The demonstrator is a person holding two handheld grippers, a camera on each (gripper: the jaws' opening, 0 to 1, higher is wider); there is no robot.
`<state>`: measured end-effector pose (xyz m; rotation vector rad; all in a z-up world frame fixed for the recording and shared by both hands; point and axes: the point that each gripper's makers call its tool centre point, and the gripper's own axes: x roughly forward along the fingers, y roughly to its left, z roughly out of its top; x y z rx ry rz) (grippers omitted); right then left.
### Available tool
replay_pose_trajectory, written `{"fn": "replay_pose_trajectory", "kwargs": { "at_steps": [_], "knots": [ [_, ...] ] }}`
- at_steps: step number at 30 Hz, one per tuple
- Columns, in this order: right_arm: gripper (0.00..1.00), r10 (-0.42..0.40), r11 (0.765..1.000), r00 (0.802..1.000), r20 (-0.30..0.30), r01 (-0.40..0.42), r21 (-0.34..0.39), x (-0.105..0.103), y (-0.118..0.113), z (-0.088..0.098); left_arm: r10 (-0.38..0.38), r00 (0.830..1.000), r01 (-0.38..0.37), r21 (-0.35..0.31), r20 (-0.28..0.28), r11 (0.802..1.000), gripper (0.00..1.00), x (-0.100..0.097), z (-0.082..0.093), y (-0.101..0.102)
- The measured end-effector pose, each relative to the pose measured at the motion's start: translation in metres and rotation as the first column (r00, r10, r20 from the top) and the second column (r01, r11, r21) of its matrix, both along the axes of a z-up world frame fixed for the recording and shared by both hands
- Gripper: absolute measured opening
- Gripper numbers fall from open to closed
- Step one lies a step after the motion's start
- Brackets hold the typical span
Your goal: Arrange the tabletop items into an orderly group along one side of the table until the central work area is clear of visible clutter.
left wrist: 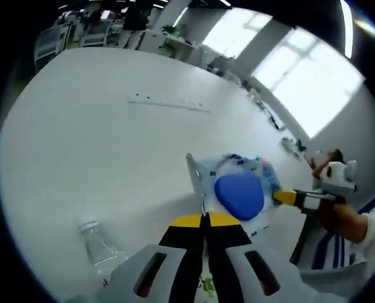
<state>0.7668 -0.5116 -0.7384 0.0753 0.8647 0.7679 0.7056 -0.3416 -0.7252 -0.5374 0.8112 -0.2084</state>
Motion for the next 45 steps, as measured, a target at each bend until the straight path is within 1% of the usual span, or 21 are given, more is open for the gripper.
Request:
{"fn": "replay_pose_trajectory", "kwargs": {
  "at_steps": [1,3,6,9,10,12,18,20,21,23,25,28,30,32,34,37,40,41,42,44,45],
  "knots": [
    [0.0,0.021,1.0,0.999,0.037,-0.02,-0.022,0.004,0.0,-0.002,0.005,1.0,-0.005,-0.005,0.001,1.0,0.0,0.0,0.0,0.0],
    [0.0,0.057,0.996,0.996,0.062,-0.052,-0.073,0.006,0.0,-0.007,0.013,1.0,-0.013,-0.015,0.002,1.0,0.0,0.002,0.0,-0.002],
    [0.0,0.081,0.992,0.993,0.081,-0.072,-0.103,0.009,0.002,-0.012,0.013,1.0,-0.013,0.001,-0.003,1.0,0.0,0.007,-0.003,-0.003],
    [0.0,0.088,0.991,0.992,0.093,-0.078,-0.109,0.013,0.002,-0.013,0.013,1.0,-0.013,0.014,-0.003,1.0,0.0,0.012,-0.005,-0.002],
    [0.0,0.104,0.989,0.989,0.102,-0.091,-0.12,0.016,0.003,-0.015,0.015,1.0,-0.015,0.016,-0.002,1.0,0.0,0.014,-0.006,-0.001],
    [0.0,0.145,0.98,0.982,0.125,-0.126,-0.153,0.022,0.004,-0.016,0.022,1.0,-0.022,0.016,0.004,1.0,0.0,0.016,-0.007,-0.001],
    [0.0,0.198,0.965,0.969,0.15,-0.165,-0.205,0.038,0.008,-0.024,0.022,1.0,-0.022,0.032,-0.013,0.999,0.0,0.022,-0.019,0.0],
    [0.0,0.21,0.96,0.964,0.161,-0.172,-0.22,0.04,0.009,-0.026,0.033,0.999,-0.033,0.031,-0.014,0.999,0.0,0.023,-0.017,-0.003],
    [0.0,0.234,0.95,0.957,0.17,-0.188,-0.248,0.041,0.007,-0.028,0.036,0.999,-0.035,0.03,-0.015,0.999,0.0,0.025,-0.017,-0.003],
    [0.0,0.249,0.941,0.953,0.172,-0.197,-0.274,0.037,0.005,-0.031,0.039,0.999,-0.038,0.032,-0.021,0.999,0.0,0.029,-0.023,-0.003],
    [0.0,0.247,0.941,0.955,0.166,-0.196,-0.275,0.04,0.006,-0.035,0.037,0.999,-0.036,0.047,-0.022,0.998,0.0,0.033,-0.029,0.0],
    [0.0,0.23,0.944,0.962,0.15,-0.183,-0.273,0.038,0.006,-0.037,0.041,0.999,-0.04,0.058,-0.024,0.998,0.0,0.035,-0.036,0.003],
    [0.0,0.252,0.932,0.958,0.139,-0.201,-0.303,0.037,0.006,-0.043,0.054,0.998,-0.053,0.044,-0.034,0.998,0.0,0.035,-0.042,0.004],
    [0.0,0.267,0.924,0.953,0.139,-0.213,-0.318,0.036,0.006,-0.045,0.059,0.997,-0.057,0.042,-0.045,0.998,0.0,0.034,-0.046,0.003],
    [0.0,0.28,0.921,0.948,0.15,-0.222,-0.32,0.036,0.008,-0.045,0.062,0.997,-0.06,0.049,-0.046,0.997,0.0,0.034,-0.048,0.005],
    [0.0,0.3,0.912,0.943,0.145,-0.238,-0.335,0.03,0.007,-0.046,0.069,0.996,-0.067,0.044,-0.054,0.997,0.0,0.034,-0.052,0.007],
    [0.0,0.31,0.905,0.941,0.135,-0.249,-0.345,0.034,0.008,-0.052,0.071,0.996,-0.068,0.047,-0.059,0.997,0.0,0.033,-0.053,0.005],
    [0.0,0.318,0.9,0.938,0.135,-0.254,-0.355,0.033,0.008,-0.052,0.069,0.996,-0.066,0.048,-0.062,0.997,0.0,0.033,-0.055,0.004],
    [0.0,0.334,0.889,0.933,0.137,-0.263,-0.374,0.034,0.008,-0.052,0.069,0.996,-0.066,0.05,-0.064,0.997,0.0,0.032,-0.055,0.004],
    [0.0,0.381,0.859,0.912,0.152,-0.288,-0.424,0.04,0.008,-0.053,0.068,0.995,-0.064,0.049,-0.068,0.997,0.0,0.033,-0.058,0.003],
    [0.0,0.404,0.846,0.902,0.152,-0.305,-0.437,0.041,0.01,-0.053,0.064,0.995,-0.06,0.058,-0.074,0.997,0.0,0.032,-0.06,0.003]
  ]
}}
